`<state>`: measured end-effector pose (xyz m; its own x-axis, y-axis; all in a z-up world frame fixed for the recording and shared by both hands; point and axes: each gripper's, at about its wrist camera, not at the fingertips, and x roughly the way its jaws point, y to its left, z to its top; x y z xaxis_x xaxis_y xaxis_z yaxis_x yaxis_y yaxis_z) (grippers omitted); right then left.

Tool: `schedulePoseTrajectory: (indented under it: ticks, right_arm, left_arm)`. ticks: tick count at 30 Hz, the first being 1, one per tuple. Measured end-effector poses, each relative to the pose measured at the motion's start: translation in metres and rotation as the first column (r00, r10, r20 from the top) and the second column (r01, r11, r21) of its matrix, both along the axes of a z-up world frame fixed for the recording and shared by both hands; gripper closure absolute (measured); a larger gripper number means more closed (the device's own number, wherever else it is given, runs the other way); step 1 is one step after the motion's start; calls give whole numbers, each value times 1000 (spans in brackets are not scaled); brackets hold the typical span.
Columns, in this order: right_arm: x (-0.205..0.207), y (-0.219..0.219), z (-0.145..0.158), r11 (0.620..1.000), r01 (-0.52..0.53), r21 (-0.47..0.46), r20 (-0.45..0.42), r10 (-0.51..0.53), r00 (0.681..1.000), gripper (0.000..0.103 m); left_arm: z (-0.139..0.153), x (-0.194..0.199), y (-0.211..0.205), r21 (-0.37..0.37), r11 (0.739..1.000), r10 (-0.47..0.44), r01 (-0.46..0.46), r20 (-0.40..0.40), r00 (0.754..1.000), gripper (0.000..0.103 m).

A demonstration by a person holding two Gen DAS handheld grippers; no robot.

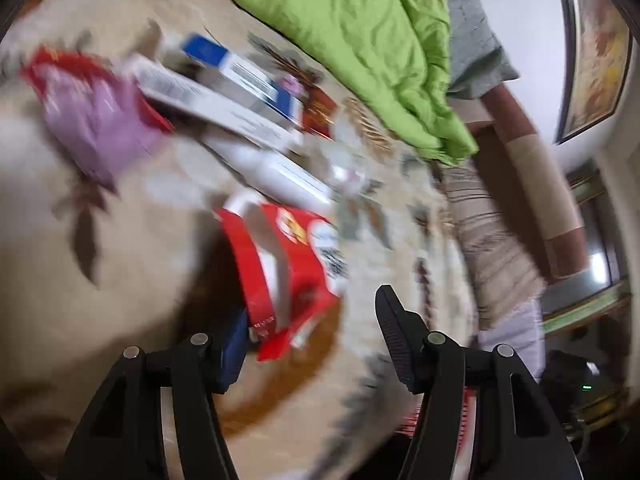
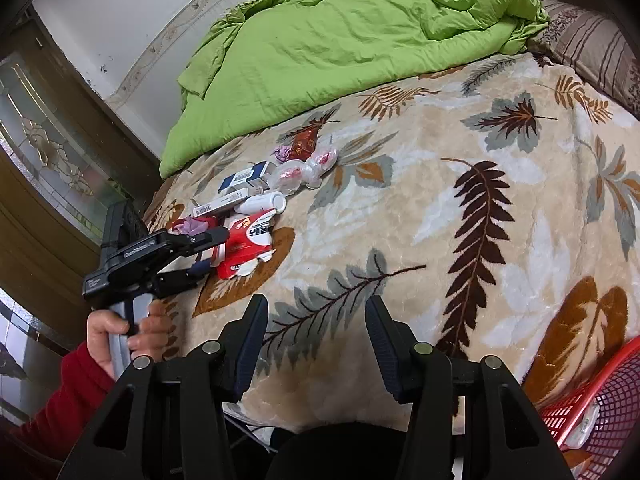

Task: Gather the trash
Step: 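Grasp the red snack wrapper with the left tool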

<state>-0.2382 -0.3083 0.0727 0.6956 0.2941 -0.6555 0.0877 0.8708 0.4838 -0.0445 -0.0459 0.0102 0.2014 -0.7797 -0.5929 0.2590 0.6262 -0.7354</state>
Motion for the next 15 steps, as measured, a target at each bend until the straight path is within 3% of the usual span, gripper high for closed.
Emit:
schedulePoseTrajectory:
  ticks: [3,5,10,15]
  right_arm:
    - [-1,-2,-2,1000,3,6,-1,-3,1000,48]
    - [-1,-5,-2,1000,6,8,-2,-6,1000,48]
    - [-2,-8,-2,1000,13,9,-2,-13,1000,48]
    - [11,-9,4,1000,1,1,-2,-1,1000,48]
  left_arm:
    - [4,-8,-14,17,1000,-8,8,32,999,46]
    - [7,-8,-24,42,999,-8,5,62,998,57]
    - [11,-3,-47,102,995,2,-11,92,996,97]
    - [24,-16,-45,135,990,3,-27,180,984,99]
